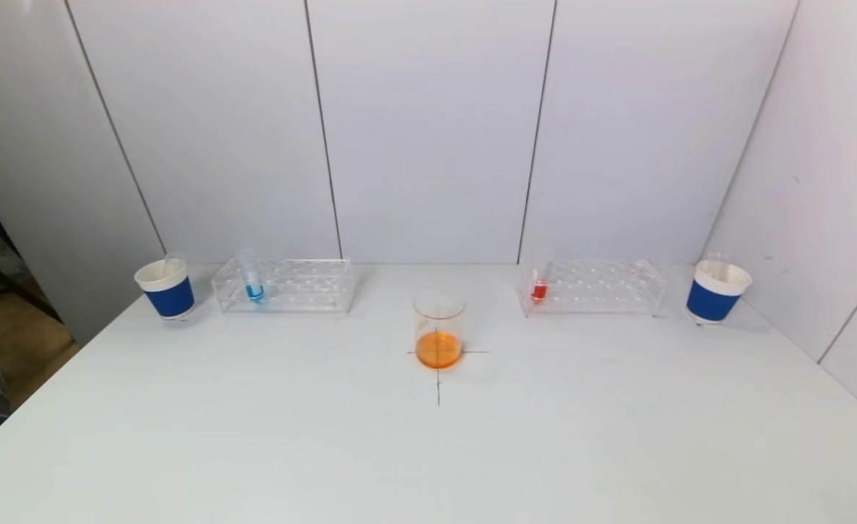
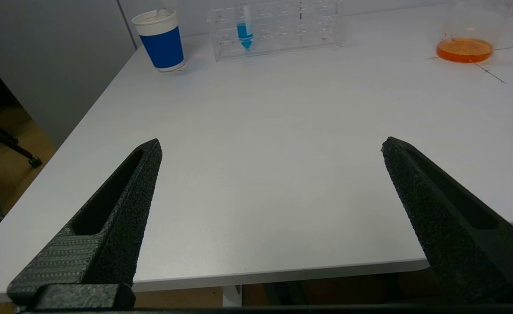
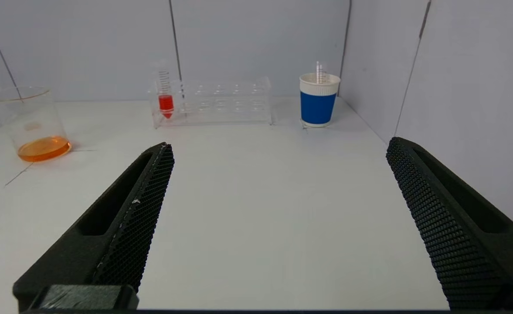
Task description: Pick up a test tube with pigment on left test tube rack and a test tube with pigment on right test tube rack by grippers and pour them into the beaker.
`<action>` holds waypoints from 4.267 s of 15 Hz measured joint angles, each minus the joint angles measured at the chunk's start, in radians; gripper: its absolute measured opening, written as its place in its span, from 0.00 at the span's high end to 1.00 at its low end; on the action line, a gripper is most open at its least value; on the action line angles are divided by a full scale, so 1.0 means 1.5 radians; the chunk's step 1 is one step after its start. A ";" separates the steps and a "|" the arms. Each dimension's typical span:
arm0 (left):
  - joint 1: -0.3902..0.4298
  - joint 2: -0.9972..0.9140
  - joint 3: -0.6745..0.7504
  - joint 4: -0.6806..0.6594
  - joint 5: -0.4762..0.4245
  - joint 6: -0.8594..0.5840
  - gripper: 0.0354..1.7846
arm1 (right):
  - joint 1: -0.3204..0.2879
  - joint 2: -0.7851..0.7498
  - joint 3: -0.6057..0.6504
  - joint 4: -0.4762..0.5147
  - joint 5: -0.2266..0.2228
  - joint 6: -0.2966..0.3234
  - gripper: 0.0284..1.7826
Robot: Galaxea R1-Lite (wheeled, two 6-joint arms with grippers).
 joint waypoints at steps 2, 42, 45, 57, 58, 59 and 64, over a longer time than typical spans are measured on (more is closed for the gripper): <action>0.000 0.000 0.000 0.000 0.000 0.000 0.01 | 0.000 0.000 0.000 0.002 0.003 0.002 0.01; 0.000 0.000 0.000 0.000 0.000 0.000 0.01 | 0.000 0.002 0.000 0.084 0.031 0.001 0.01; 0.000 0.000 0.000 0.000 0.000 0.000 0.01 | 0.000 0.002 0.000 0.084 0.031 0.004 0.01; 0.000 0.000 0.000 0.000 0.000 0.000 0.01 | 0.000 0.002 0.000 0.084 0.031 0.004 0.01; 0.000 0.000 0.000 0.000 0.000 0.000 0.01 | 0.000 0.002 0.000 0.084 0.031 0.004 0.01; 0.000 0.000 0.000 0.000 0.000 0.000 0.01 | 0.000 0.002 0.000 0.083 0.031 0.004 0.01; 0.000 0.000 0.000 0.000 0.000 0.000 0.01 | 0.000 0.002 0.000 0.083 0.031 0.010 0.01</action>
